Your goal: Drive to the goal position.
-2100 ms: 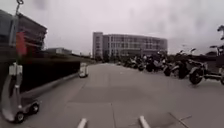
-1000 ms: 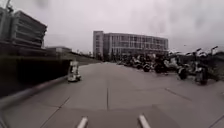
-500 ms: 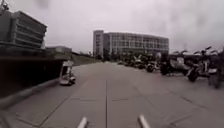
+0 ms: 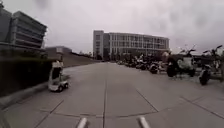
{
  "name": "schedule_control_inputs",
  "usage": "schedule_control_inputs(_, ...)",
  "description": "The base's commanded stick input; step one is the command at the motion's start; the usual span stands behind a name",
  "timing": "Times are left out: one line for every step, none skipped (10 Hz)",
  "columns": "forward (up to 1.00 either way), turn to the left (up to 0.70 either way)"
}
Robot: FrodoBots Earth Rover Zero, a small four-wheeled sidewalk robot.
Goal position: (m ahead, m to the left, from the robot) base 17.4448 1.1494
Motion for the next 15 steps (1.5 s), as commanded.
schedule_control_inputs(1.0, 0.0)
schedule_control_inputs(1.0, 0.0)
schedule_control_inputs(1.0, 0.0)
schedule_control_inputs(1.0, 0.0)
schedule_control_inputs(1.0, 0.0)
schedule_control_inputs(1.0, 0.0)
schedule_control_inputs(1.0, 0.0)
schedule_control_inputs(1.0, 0.0)
schedule_control_inputs(1.0, 0.0)
schedule_control_inputs(1.0, 0.0)
schedule_control_inputs(1.0, 0.0)
schedule_control_inputs(1.0, 0.0)
schedule_control_inputs(1.0, 0.0)
schedule_control_inputs(1.0, 0.0)
schedule_control_inputs(1.0, 0.0)
